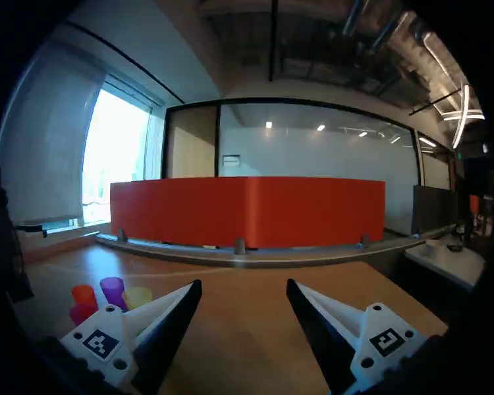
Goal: Pour water
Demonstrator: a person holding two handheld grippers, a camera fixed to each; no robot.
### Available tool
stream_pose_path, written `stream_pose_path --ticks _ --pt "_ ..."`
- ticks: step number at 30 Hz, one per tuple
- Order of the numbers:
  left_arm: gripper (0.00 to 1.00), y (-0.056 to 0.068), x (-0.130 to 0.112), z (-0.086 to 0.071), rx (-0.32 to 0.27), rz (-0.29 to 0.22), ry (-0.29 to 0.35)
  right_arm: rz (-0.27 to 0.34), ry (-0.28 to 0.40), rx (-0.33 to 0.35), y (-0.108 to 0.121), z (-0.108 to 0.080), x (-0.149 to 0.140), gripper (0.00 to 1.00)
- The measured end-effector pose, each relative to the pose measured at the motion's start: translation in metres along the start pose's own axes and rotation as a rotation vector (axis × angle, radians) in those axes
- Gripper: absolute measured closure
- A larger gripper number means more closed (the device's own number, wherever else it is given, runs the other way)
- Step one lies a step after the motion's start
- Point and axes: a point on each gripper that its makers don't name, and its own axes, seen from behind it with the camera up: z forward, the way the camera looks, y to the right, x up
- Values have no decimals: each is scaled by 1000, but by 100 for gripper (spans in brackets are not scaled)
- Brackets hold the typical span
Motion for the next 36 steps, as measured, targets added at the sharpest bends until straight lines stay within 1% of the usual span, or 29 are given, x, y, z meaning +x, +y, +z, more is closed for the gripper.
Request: stream_pose_path --ticks 5,8,11,14,18,23,29,33,36 --pt "4 -1 24 3 -10 3 -7 21 -12 29 -4 4 22 1" --pt "4 0 38 5 -26 -5 -8 29 -10 45 -6 6 34 1" --pt "4 1 52 6 -41 -9 -3 27 -14 53 -4 9 45 1" --pt "4 0 61 7 -51 -4 -8 21 -14 55 -2 10 56 1" --pt "4 3 63 10 -65 7 -22 17 -12 67 -4 10 62 1" --pt "4 5 63 13 -83 6 -31 25 -23 92 -9 10 61 1" --pt "4 11 62 16 -123 -19 -45 34 -23 131 -14 10 64 1" --pt "4 19 62 16 -172 -32 -55 21 -26 163 -17 8 66 1" --pt "4 26 63 15 -221 -35 -60 7 -27 192 -22 6 69 1"
